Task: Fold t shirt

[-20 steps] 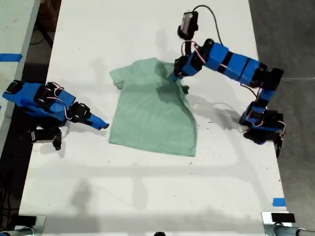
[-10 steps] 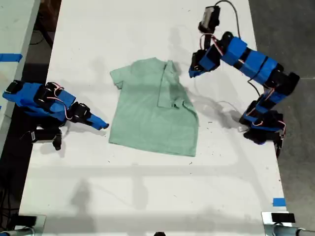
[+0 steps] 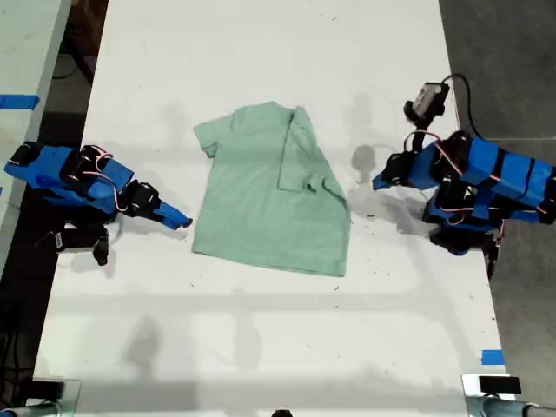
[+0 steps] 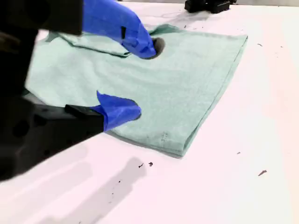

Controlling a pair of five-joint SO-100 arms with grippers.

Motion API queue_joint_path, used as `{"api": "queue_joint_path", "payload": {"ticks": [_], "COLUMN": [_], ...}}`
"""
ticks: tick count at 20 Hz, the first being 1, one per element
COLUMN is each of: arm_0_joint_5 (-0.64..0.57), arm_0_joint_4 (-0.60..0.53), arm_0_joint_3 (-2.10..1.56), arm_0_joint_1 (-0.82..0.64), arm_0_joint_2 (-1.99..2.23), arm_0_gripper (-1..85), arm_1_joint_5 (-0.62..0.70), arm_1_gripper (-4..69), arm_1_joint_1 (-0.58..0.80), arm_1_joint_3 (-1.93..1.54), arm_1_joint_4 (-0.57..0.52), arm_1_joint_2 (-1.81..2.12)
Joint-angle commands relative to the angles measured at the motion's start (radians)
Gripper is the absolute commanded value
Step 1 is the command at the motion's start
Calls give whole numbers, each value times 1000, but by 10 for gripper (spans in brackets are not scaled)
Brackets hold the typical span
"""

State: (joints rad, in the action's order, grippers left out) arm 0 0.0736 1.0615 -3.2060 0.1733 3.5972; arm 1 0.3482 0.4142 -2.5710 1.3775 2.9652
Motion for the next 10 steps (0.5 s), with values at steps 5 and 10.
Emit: {"api": "queue_joint_path", "payload": {"ticks": [5,10], "arm_0_joint_5": [-5,-5], "arm_0_joint_4": [2,2], "arm_0_joint_3": [-8,-8], "arm_0_joint_1": [8,8], "arm_0_joint_2": [8,8], "arm_0_gripper": [173,173], "arm_1_joint_5": [-6,18], "arm_1_gripper": [1,2], "arm_1_joint_1": [-31,-15], "arm_1_joint_3": [-321,-489], "arm_1_joint_4": [48,-60], "arm_1_joint_2": [534,535]}}
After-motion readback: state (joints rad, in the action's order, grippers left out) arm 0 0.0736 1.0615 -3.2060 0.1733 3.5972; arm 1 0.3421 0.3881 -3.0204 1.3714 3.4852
